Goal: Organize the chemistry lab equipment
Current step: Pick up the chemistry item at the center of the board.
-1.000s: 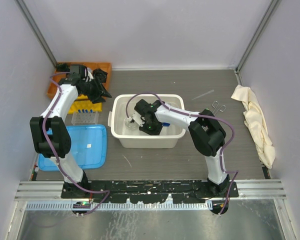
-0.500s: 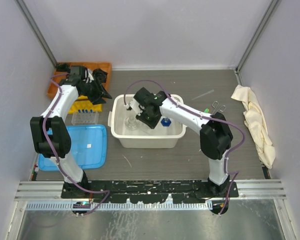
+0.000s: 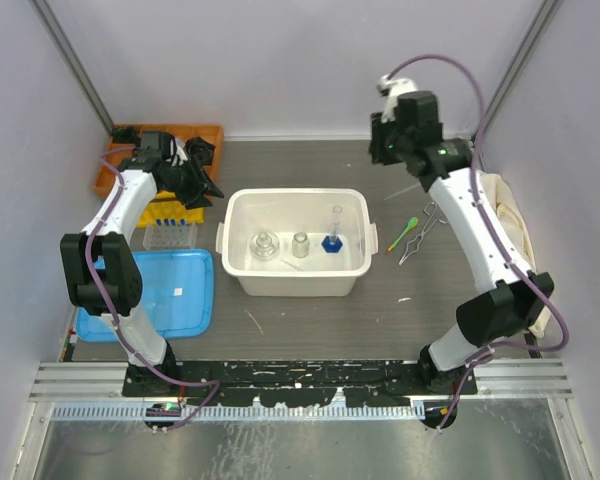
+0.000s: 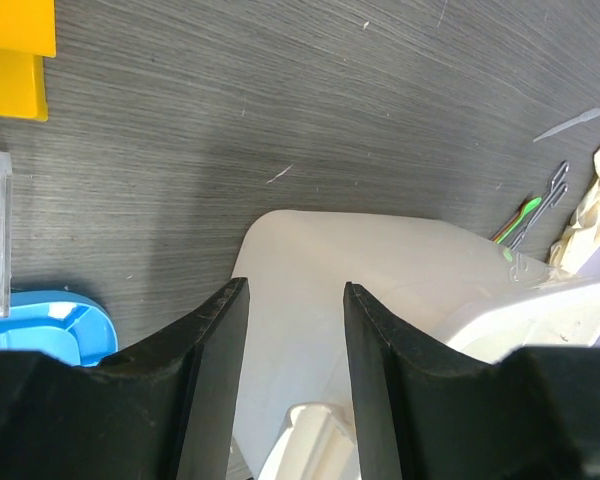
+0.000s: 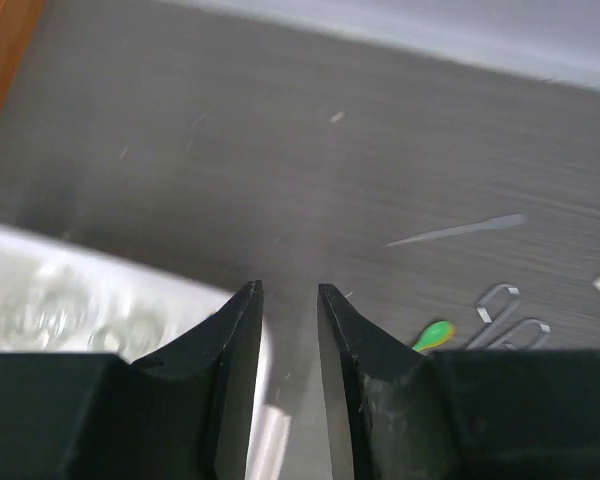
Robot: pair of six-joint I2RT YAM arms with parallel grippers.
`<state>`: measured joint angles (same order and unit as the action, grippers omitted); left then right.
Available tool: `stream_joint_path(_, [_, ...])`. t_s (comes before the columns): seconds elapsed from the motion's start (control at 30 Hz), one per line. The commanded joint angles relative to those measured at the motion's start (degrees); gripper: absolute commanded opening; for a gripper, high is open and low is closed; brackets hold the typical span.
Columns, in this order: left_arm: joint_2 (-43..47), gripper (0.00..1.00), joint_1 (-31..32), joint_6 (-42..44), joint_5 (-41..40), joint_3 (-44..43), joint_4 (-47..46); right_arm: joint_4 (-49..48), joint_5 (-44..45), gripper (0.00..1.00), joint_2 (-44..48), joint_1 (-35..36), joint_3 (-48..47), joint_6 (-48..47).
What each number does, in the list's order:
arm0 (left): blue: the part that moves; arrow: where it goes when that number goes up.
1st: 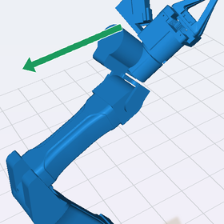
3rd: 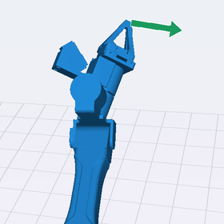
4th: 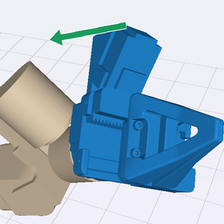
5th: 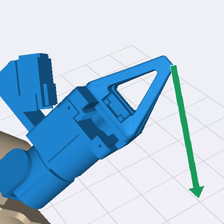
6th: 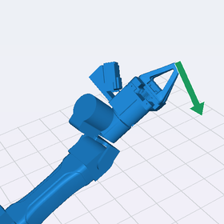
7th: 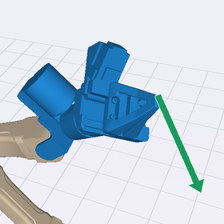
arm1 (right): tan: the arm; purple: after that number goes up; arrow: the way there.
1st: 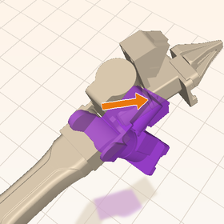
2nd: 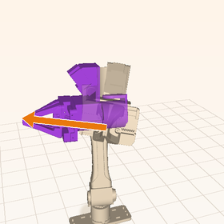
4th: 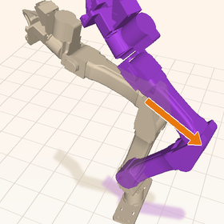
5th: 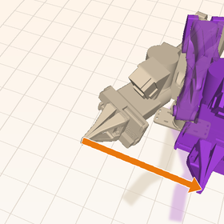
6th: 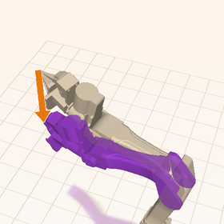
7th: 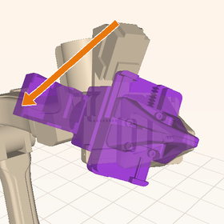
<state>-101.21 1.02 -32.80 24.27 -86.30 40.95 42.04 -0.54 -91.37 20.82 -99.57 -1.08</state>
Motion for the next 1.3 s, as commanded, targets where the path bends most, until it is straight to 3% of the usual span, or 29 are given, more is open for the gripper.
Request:
stream_joint_path(0.0, [2.9, 0.44, -0.3, -0.9, 1.5, -0.9, -1.7, -8.7, 13.5, 0.38, 2.8, -5.4, -4.2, 11.0])
stream_joint_path(0.1, [2.9, 0.44, -0.3, -1.1, 1.8, -1.3, -1.8, -3.3, 13.8, 0.41, -3.8, -11.8, -13.7, 19.3])
stream_joint_path(0.2, [3.1, 0.44, -0.3, -1.1, 1.7, -1.7, -1.6, 2.9, 4.6, 0.41, -13.3, -19.0, -25.3, 26.6])
stream_joint_path(0.4, [3.8, 0.44, -0.3, -1.0, 1.3, -2.5, -1.5, 9.8, -0.2, 0.44, -31.6, -24.7, -44.6, 31.5])
stream_joint_path(0.47, [4.1, 0.44, -0.3, -0.9, 0.8, -2.6, -1.5, 9.8, 0.5, 0.43, -33.9, -25.6, -44.2, 32.4])
stream_joint_path(0.77, [5.6, 0.44, -0.3, -1.3, -0.2, 0.2, -3.2, 6.2, 3.6, 0.41, -32.0, -26.4, -20.1, 29.1])
stream_joint_path(0.93, [4.9, 0.44, -0.3, -0.9, 0.4, 0.3, -2.8, 3.9, 1.9, 0.41, -31.6, -26.3, -14.6, 29.0])
stream_joint_path(1.27, [4.9, 0.44, -0.3, -0.3, 0.4, -0.4, -2.0, 3.8, 2.5, 0.4, -38.5, -26.3, -20.1, 28.8])
